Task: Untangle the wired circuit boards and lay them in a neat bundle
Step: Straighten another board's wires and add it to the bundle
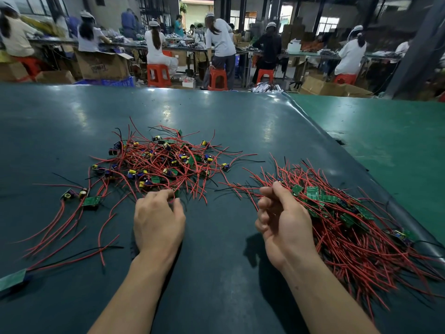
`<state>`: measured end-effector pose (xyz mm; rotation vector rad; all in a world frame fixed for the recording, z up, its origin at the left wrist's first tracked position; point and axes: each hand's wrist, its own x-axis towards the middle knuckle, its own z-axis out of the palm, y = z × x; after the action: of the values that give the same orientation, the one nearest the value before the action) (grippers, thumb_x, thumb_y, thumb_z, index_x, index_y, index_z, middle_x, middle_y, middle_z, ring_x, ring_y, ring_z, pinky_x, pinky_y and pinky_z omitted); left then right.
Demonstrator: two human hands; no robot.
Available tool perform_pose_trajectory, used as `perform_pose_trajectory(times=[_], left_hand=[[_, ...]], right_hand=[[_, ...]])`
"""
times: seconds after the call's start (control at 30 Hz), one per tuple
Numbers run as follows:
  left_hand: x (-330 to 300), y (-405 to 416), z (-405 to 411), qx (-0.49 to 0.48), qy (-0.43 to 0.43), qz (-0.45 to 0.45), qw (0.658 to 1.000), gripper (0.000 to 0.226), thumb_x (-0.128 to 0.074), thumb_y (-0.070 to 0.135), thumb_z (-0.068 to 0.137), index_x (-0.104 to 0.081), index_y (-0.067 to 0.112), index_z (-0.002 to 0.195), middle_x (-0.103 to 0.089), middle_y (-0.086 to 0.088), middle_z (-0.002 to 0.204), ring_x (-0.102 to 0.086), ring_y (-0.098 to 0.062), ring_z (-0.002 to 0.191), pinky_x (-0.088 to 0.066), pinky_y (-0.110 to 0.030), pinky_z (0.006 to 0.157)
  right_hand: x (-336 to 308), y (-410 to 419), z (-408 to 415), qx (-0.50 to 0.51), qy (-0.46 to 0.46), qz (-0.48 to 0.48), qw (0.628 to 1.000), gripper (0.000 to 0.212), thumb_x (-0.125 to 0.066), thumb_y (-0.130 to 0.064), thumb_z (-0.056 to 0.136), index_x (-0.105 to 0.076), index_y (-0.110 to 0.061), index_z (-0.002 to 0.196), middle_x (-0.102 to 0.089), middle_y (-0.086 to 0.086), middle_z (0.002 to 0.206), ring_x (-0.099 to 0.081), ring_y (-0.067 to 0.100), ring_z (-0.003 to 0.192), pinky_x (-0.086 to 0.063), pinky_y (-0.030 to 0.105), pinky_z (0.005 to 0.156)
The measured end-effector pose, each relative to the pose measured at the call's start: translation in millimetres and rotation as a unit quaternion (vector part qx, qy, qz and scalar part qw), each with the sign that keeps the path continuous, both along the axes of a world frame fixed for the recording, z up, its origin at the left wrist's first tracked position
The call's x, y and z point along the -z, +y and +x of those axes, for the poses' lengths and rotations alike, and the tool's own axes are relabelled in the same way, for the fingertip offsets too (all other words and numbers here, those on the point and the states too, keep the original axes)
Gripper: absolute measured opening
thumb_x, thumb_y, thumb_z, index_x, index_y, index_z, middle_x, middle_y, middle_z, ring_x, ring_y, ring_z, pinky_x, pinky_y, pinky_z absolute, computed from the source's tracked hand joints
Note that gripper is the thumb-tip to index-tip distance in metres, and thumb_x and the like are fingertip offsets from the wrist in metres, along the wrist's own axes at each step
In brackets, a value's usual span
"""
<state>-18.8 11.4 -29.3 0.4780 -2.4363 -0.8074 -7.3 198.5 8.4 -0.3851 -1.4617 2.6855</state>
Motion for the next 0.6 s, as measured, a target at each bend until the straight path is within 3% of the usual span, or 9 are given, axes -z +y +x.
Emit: perform_pose_trajectory(times=[0.13,0.27,0.4,0.5,0.6], left_hand=[[0.4,-0.7,-0.3,0.002,0.059,0.027,0.998,0.020,-0.061,0.021,0.093,-0.073,0.012,0.106,-0.072,-0.008,0.100,-0.062,-0.031,0.094,-0.047,-0.041,0.084],[-4.2,3.8,2.2,-0.022,0.152,0.034,0.988,0.012,-0.060,0.021,0.094,-0.066,0.011,0.095,-0.067,-0.007,0.090,-0.059,-0.032,0.085,-0.045,-0.040,0.073],[-9.4,14.5,8.7,0.059,0.284,0.077,0.954,0.009,-0.058,0.018,0.097,-0.060,0.010,0.094,-0.064,-0.004,0.088,-0.060,-0.024,0.076,-0.051,-0.040,0.068],[-10.6,29.8,18.4,0.185,0.332,0.099,0.919,0.007,-0.057,0.019,0.096,-0.062,0.015,0.098,-0.067,0.003,0.093,-0.064,-0.008,0.083,-0.051,-0.024,0.077],[-5.9,45.8,26.5,0.338,0.316,0.098,0.881,0.012,-0.057,0.015,0.093,-0.066,0.007,0.097,-0.069,0.000,0.096,-0.066,-0.011,0.093,-0.051,-0.026,0.084]], right_hand=[[0.7,-6.6,4.2,-0.102,0.021,0.065,0.992,0.026,-0.057,-0.025,0.095,-0.068,-0.011,0.076,-0.061,0.002,0.058,-0.044,0.010,0.040,-0.031,0.018,0.037],[9.0,-16.8,9.8,-0.254,-0.011,0.155,0.955,0.026,-0.060,-0.027,0.094,-0.072,-0.014,0.075,-0.069,0.004,0.070,-0.056,0.011,0.051,-0.043,0.020,0.043],[21.9,-17.5,1.8,-0.148,-0.005,0.261,0.954,0.022,-0.063,-0.020,0.094,-0.069,-0.012,0.074,-0.066,0.003,0.073,-0.057,0.011,0.063,-0.051,0.031,0.059],[25.0,-9.2,-4.9,-0.048,0.060,0.384,0.920,0.004,-0.066,-0.018,0.091,-0.066,-0.019,0.095,-0.067,-0.003,0.085,-0.063,0.015,0.076,-0.055,0.043,0.078],[29.8,-10.5,-6.3,-0.126,0.136,0.426,0.886,0.054,-0.069,-0.006,0.085,-0.051,-0.024,0.132,-0.067,0.000,0.099,-0.067,0.020,0.081,-0.057,0.041,0.081]])
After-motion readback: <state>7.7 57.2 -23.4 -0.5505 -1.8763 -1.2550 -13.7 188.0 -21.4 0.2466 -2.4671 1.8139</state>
